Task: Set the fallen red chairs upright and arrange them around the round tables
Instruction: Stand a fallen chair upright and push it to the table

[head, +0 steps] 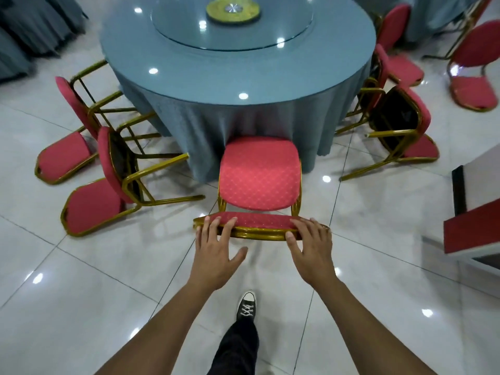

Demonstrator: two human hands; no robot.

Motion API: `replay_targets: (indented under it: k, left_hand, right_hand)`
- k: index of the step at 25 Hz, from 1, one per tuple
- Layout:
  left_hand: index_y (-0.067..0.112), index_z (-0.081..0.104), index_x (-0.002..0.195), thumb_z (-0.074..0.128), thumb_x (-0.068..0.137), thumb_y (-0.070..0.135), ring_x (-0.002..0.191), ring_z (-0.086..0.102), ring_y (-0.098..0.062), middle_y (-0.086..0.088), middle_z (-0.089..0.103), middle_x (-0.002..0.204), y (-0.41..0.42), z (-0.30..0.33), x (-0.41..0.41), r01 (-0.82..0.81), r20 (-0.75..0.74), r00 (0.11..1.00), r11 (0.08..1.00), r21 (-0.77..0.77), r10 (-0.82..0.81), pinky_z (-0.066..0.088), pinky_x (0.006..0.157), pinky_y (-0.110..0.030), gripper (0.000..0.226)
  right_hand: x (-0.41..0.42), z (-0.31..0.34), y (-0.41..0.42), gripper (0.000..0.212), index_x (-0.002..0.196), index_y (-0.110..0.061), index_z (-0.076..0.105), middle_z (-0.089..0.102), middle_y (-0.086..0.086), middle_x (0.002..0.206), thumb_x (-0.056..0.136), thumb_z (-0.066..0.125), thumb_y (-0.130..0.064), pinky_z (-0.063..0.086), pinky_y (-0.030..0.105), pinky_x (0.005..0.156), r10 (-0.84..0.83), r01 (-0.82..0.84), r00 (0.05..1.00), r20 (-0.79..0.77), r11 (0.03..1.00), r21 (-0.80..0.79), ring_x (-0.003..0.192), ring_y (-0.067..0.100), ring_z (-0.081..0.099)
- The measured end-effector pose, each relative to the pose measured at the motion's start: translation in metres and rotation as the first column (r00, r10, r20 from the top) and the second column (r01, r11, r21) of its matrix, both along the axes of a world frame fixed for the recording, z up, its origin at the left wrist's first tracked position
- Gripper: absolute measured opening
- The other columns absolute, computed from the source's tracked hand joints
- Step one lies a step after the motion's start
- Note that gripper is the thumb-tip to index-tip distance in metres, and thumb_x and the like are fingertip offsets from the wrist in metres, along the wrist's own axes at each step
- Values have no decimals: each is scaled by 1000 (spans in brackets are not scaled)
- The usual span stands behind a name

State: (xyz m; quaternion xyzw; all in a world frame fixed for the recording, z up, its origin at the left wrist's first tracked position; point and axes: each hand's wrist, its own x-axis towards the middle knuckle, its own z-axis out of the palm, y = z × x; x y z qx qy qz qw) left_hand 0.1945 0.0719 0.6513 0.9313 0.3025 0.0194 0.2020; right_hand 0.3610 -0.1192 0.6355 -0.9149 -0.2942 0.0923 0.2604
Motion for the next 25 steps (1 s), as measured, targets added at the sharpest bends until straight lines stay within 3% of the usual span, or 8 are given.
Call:
replay_targets:
  k: [3, 9, 14, 19, 21, 25]
  left_hand:
    - [37, 13, 157, 57, 92, 48, 152, 9, -32, -6, 26, 158, 22, 6, 27, 16, 9, 1000, 999, 32, -16, 12, 124, -53, 80]
    - [34, -3, 159, 59, 89, 38, 153, 6, -35, -9, 17, 163, 67, 27, 87, 45, -29, 999, 999, 30, -44, 11, 123, -53, 93]
    - [30, -3, 159, 62, 89, 40, 153, 1, -35, -10, 9, 165, 94, 46, 131, 27, -75, 997, 999, -38, -30, 13, 123, -54, 96]
    - [31, -10, 158, 61, 91, 41, 154, 0, -34, -5, -6, 168, 108, 58, 164, -7, -96, 995, 996, -87, -2, 14, 123, -54, 98]
    - [28, -4, 159, 60, 92, 43, 153, 5, -34, -8, -1, 167, 108, 60, 169, -25, -99, 995, 996, -82, 17, 15, 122, -53, 94]
    - [17, 29, 154, 55, 95, 43, 146, 27, -32, -13, 33, 156, 101, 69, 180, -74, -2, 997, 997, -30, 74, 26, 119, -49, 70]
  right_hand:
    - [29, 5, 15, 62, 145, -31, 42, 41, -3, 153, 98, 22, -68, 18, 53, 121, 25, -25, 1000, 5, 1000, -15, 148, 15, 23]
    - [69, 19, 66, 61, 153, -27, 31, 31, 7, 161, 103, 24, -61, 20, 49, 123, -172, 172, 985, -12, 984, 47, 152, 22, 15]
    - [119, 34, 91, 61, 156, -27, 26, 24, 6, 164, 103, 25, -56, 17, 46, 124, -129, 129, 986, -103, 992, -7, 153, 23, 12]
    - [161, 44, 111, 62, 159, -29, 19, 16, 3, 166, 104, 38, -49, 23, 49, 122, -101, 91, 983, -155, 993, -70, 153, 25, 11]
    - [166, 47, 113, 60, 158, -28, 22, 20, 4, 165, 104, 39, -48, 26, 49, 120, -93, 81, 985, -146, 993, -83, 151, 26, 16]
    - [167, 53, 108, 53, 154, -28, 33, 34, 1, 158, 104, 39, -46, 31, 44, 116, -100, 95, 983, -152, 995, -40, 145, 22, 29]
